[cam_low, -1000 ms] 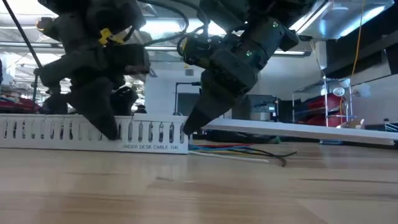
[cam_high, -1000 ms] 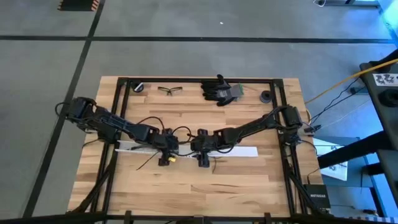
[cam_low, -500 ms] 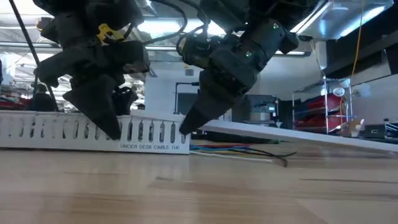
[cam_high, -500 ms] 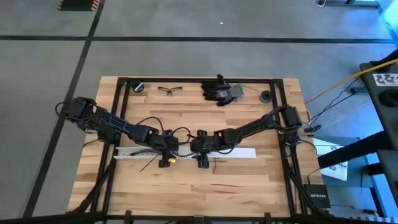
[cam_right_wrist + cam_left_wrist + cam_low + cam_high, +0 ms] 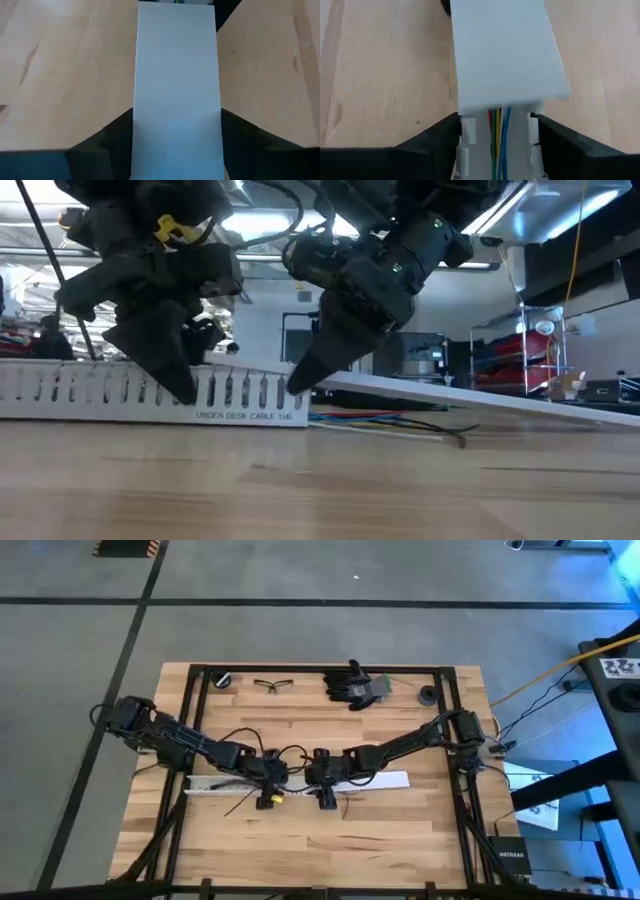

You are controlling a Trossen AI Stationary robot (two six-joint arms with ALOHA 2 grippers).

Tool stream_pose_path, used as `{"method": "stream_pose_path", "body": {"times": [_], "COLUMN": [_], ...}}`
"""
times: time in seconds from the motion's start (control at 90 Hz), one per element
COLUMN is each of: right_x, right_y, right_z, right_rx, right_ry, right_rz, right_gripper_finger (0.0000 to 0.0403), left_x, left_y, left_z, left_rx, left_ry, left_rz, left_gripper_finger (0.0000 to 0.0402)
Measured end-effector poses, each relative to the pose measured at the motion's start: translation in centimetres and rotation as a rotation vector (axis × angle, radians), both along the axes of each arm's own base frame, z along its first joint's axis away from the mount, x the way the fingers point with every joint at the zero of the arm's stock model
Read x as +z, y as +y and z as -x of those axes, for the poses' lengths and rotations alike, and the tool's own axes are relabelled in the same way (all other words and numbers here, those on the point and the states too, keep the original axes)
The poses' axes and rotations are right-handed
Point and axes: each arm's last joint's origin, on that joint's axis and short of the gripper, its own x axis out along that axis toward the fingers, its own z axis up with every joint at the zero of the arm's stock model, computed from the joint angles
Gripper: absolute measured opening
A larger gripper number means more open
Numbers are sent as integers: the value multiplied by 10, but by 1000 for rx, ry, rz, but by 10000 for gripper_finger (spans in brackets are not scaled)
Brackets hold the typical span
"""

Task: Ziptie cables
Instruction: Close the white cable duct

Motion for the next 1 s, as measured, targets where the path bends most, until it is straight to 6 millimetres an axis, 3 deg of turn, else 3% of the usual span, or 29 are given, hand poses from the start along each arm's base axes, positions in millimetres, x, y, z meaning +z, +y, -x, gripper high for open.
{"method": "stream_pose_path", "body": {"times": [0.7, 1.0], "right_x": [-3, -3], "right_y": [-1, 0], "right_z": [-1, 0], "right_rx": [-59, -57], "right_ry": [6, 11], "right_rz": [-16, -17], "right_gripper_finger": [210, 210], "left_x": [2, 6], "left_y": [0, 0], "left_z": [-2, -2], "left_rx": [13, 29], "left_ry": [-28, -32], "left_rz": [4, 21], "left_gripper_finger": [214, 285]}}
